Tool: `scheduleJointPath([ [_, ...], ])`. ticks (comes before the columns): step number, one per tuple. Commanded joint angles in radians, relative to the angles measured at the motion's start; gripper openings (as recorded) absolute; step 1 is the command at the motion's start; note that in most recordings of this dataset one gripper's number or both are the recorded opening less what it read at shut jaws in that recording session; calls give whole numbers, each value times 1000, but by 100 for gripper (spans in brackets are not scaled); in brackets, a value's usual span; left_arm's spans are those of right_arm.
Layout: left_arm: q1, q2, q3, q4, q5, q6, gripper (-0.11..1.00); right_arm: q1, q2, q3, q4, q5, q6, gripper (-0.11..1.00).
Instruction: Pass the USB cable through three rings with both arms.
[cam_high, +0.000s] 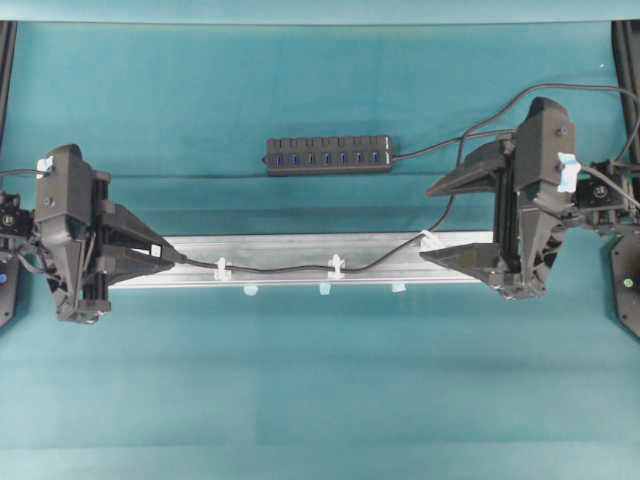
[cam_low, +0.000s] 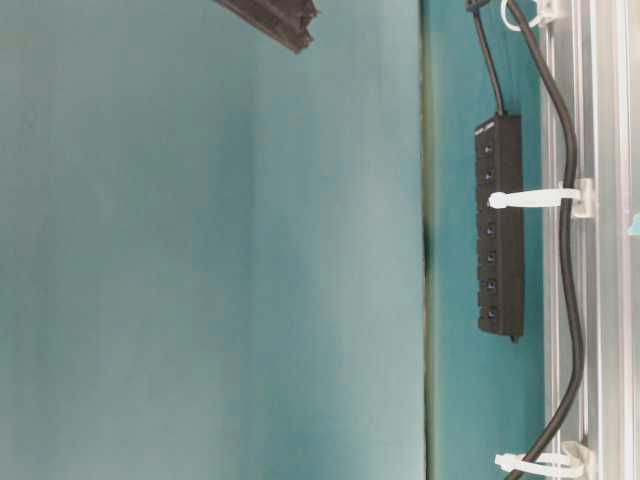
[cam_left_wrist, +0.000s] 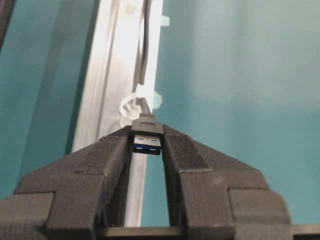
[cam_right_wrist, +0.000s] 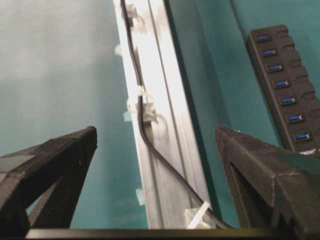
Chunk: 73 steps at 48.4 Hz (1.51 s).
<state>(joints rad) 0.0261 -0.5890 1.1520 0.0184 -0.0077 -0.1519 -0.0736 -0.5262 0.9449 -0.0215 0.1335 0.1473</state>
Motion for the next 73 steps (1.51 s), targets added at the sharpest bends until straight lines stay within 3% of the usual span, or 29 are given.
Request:
scheduleJointPath([
  [1, 0, -5, -15, 3, -12, 0, 22, 3, -14, -6, 2, -9, 3, 77],
  [73, 0, -5, -15, 3, -12, 0, 22, 26, -11, -8, 2, -29, 3, 77],
])
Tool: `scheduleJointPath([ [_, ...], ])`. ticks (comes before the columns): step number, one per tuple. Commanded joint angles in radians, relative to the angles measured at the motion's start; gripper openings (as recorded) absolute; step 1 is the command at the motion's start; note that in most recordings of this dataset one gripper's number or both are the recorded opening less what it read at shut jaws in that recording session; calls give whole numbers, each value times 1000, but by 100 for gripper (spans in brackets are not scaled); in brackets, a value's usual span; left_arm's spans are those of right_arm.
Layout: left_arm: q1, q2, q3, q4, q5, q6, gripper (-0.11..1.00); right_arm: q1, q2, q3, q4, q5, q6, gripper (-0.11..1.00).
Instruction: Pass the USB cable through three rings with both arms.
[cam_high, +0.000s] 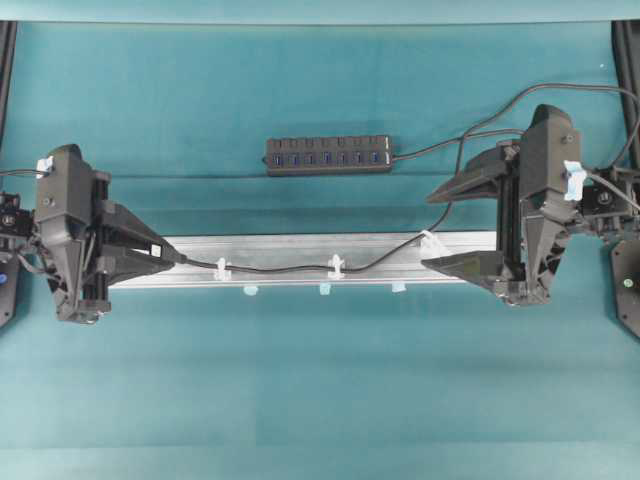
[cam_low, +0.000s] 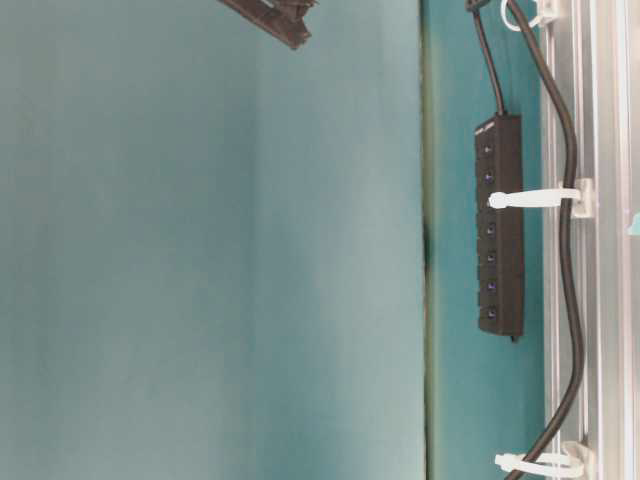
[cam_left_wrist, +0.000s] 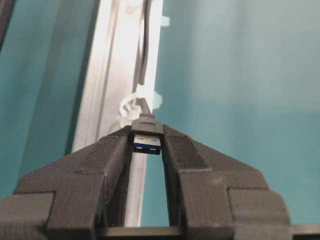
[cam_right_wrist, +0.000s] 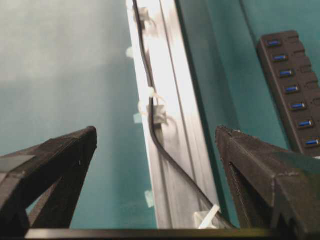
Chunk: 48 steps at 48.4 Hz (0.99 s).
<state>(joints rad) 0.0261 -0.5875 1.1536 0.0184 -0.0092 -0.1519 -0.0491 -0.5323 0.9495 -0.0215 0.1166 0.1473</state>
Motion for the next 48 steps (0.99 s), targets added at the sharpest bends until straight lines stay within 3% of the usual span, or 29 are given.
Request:
scheduleJointPath([
  [1, 0, -5, -17, 2, -11, 0, 22, 2, -5, -12, 2, -12, 3, 77],
  [27, 0, -5, -17, 3, -8, 0, 22, 44, -2, -15, 2, -78, -9, 77],
  [48, 0, -5, -17, 2, -6, 0, 22, 66, -8, -28, -3, -285, -11, 77],
])
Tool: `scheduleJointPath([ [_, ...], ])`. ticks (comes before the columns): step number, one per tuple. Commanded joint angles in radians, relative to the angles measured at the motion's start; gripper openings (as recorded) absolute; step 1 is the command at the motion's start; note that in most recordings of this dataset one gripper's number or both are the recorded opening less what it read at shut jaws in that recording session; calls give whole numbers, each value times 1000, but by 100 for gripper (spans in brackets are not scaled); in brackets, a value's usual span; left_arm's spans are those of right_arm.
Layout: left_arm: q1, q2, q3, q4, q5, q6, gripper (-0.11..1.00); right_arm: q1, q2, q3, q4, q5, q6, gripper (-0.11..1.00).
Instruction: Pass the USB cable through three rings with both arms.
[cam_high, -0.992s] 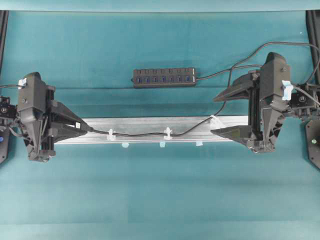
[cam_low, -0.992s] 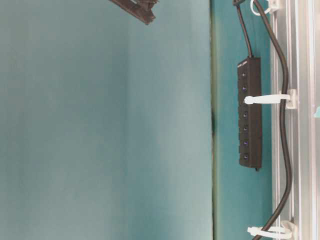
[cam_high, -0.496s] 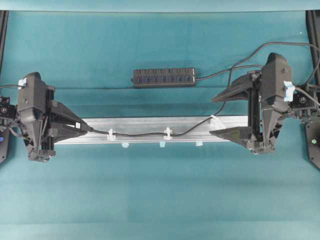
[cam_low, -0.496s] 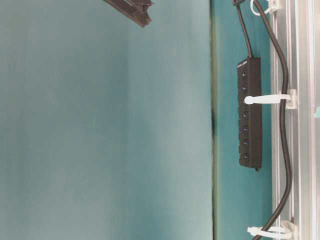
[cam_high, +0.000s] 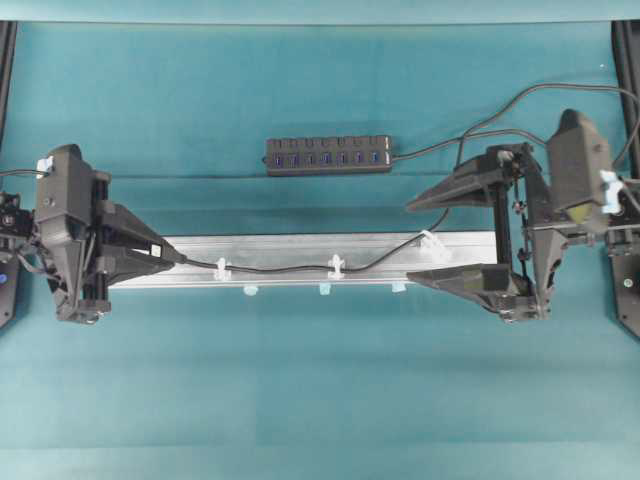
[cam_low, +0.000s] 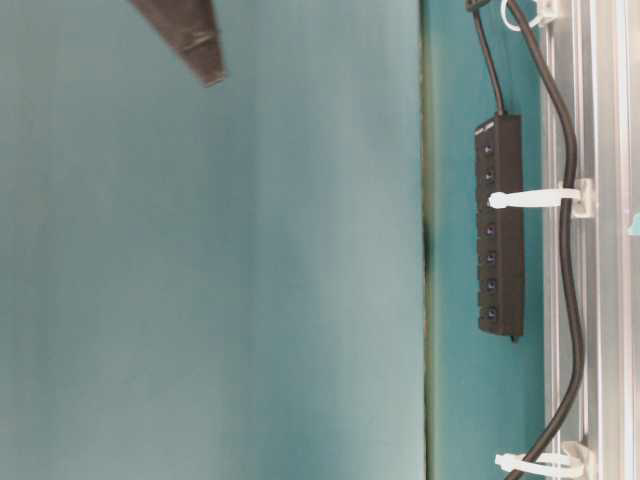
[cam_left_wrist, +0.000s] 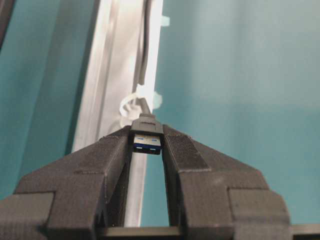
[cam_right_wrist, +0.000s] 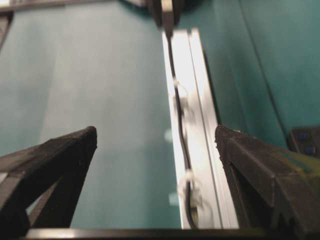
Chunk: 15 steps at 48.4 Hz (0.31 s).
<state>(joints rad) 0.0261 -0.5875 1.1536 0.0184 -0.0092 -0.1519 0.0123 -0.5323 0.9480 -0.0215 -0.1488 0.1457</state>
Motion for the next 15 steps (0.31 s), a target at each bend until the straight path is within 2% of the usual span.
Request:
scheduleJointPath([
  [1, 0, -5, -17, 2, -6, 0, 22, 8, -8, -28, -2, -20, -9, 77],
  [15, 0, -5, -17, 3, -5, 0, 22, 29, 2, -95, -6, 48, -21, 77],
])
